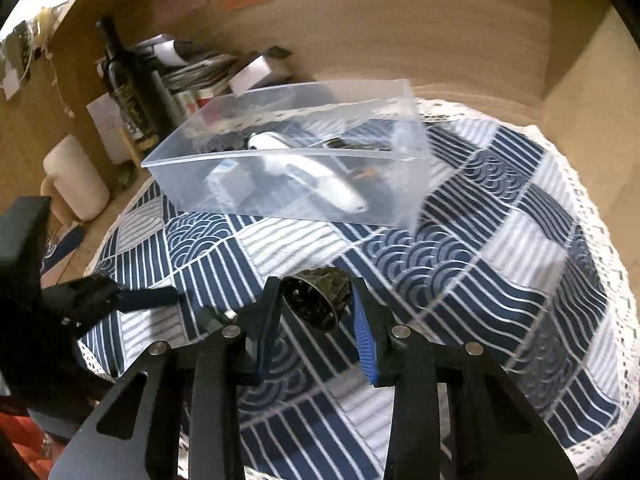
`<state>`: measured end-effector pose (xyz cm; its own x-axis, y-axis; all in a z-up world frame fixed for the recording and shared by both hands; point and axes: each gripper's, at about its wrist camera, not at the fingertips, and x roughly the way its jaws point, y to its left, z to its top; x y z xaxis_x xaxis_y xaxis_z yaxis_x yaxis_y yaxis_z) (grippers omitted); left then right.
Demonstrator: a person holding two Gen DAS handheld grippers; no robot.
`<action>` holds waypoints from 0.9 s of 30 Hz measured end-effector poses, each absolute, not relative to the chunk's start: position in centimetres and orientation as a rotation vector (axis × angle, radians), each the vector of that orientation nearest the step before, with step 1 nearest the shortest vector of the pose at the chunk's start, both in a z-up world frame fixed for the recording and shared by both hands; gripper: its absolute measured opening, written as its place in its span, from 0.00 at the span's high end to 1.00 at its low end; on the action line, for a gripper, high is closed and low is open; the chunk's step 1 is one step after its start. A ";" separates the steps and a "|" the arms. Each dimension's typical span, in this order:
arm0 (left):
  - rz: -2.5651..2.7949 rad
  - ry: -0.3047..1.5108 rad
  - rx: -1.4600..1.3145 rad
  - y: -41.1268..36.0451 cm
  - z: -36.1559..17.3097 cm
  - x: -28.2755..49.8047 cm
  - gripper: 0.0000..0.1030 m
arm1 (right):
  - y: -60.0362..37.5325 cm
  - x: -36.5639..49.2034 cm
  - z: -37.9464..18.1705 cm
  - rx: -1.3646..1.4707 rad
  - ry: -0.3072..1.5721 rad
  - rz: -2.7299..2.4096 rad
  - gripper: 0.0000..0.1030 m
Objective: Organize rigid objects
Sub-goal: 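Grasp the black round knob with the right tool while the left grasps the black clip, then lower the knob and clip into the clear box and open both tools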
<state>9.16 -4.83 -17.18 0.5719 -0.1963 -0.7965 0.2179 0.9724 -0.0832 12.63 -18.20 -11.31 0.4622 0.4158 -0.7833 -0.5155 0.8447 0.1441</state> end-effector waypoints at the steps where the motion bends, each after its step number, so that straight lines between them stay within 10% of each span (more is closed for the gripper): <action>1: -0.235 0.922 0.039 -5.2 -17.2 9.1 0.42 | -18.5 12.5 -11.3 -0.115 0.926 0.572 0.69; 3: -0.237 0.915 0.041 -5.6 -16.9 9.2 0.57 | -19.2 12.3 -11.1 -0.109 0.922 0.570 0.69; 27: -0.113 0.623 -0.092 0.4 -7.8 10.8 0.57 | -18.7 13.8 -6.4 -0.119 0.758 0.586 0.69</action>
